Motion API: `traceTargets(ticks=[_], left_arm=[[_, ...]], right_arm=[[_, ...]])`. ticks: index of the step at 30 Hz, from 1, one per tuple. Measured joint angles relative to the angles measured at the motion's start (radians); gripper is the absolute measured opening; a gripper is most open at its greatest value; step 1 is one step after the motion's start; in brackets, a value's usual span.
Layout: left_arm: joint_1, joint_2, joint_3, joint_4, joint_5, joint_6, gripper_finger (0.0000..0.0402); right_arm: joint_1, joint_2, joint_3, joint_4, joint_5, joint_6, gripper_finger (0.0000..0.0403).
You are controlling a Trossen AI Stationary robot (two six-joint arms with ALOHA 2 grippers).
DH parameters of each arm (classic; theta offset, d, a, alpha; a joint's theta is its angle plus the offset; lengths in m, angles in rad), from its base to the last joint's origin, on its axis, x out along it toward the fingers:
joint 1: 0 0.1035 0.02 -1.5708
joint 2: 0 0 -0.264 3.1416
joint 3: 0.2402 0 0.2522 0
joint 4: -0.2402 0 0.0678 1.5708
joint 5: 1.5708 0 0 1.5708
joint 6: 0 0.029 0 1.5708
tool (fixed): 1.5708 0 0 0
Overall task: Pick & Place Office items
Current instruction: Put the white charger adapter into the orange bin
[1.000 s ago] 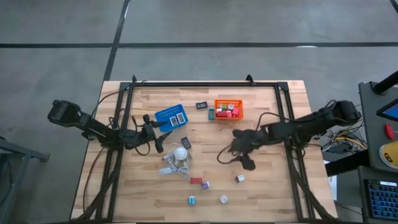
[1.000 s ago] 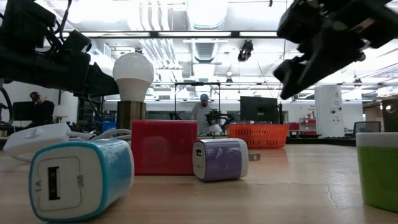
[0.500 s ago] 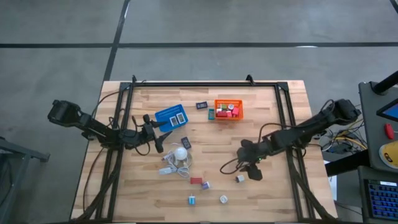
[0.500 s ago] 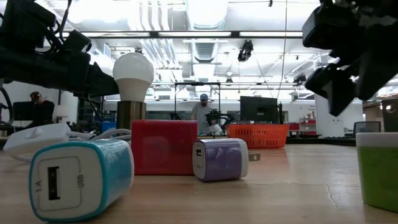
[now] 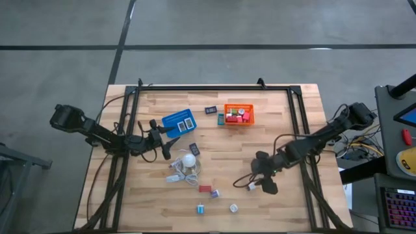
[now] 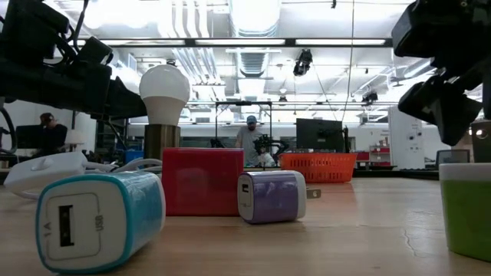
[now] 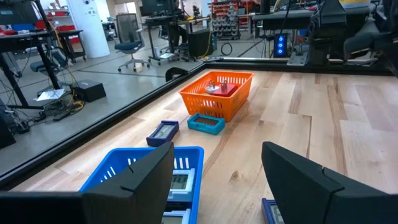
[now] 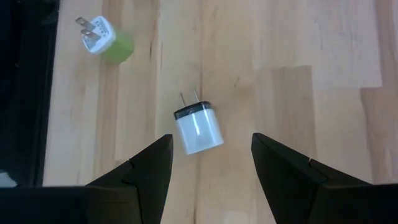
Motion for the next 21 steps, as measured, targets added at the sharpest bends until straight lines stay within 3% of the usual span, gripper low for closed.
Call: traceTargets(ticks=[9, 17, 21], left_arm=[[0.000, 0.000, 0.000, -0.003, 0.000, -0.004, 0.0248], [0.000, 0.000, 0.000, -0.008, 0.000, -0.008, 0.0248], [0.000, 0.000, 0.000, -0.013, 0.000, -0.011, 0.0248]], right_arm=[[0.048, 0.066, 0.047, -0.001, 0.080, -0.007, 0.0215], [0.091, 0.281, 0.278, -0.271, 0.079, -0.062, 0.0215], [0.108, 0.352, 0.361, -0.310, 0.078, -0.074, 0.0215]])
